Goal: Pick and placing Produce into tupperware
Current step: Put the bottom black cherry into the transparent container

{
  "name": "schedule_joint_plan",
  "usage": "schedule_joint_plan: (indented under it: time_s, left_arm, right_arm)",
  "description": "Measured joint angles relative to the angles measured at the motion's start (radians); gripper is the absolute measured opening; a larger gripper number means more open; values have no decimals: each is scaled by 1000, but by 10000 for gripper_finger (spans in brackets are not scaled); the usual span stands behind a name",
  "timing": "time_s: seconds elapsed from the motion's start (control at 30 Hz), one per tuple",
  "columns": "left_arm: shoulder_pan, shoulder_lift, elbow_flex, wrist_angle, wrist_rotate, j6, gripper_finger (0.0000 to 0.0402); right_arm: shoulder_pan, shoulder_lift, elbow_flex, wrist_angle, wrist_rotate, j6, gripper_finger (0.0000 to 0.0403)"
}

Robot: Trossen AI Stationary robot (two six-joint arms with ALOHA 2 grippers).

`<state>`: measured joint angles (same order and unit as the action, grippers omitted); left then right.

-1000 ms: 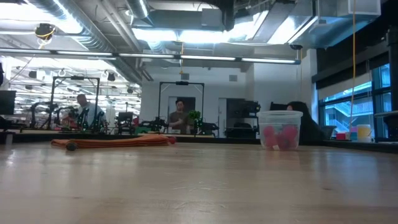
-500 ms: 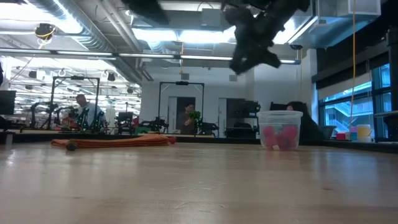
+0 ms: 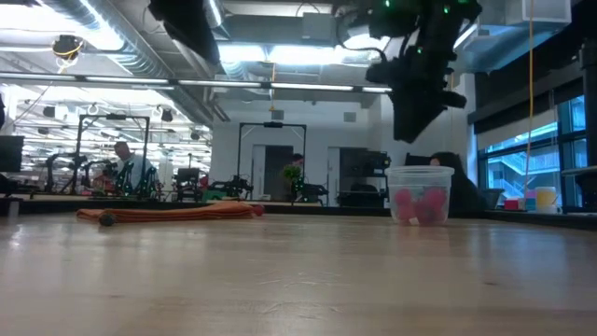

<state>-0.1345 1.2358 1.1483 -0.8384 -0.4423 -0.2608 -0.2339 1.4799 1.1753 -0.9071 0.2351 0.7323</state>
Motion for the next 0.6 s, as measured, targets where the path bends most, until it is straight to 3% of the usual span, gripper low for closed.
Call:
schedule_joint_plan:
  time_s: [0.13,0.6]
  left_arm:
    - [0,0,0,-12,42,-3,118]
    - [-6,0,0,-19,45,-43,118]
  right_arm:
    - [-25,0,-63,-3,-4,21,122]
    - [-65,0,-229,103,-46,24,127]
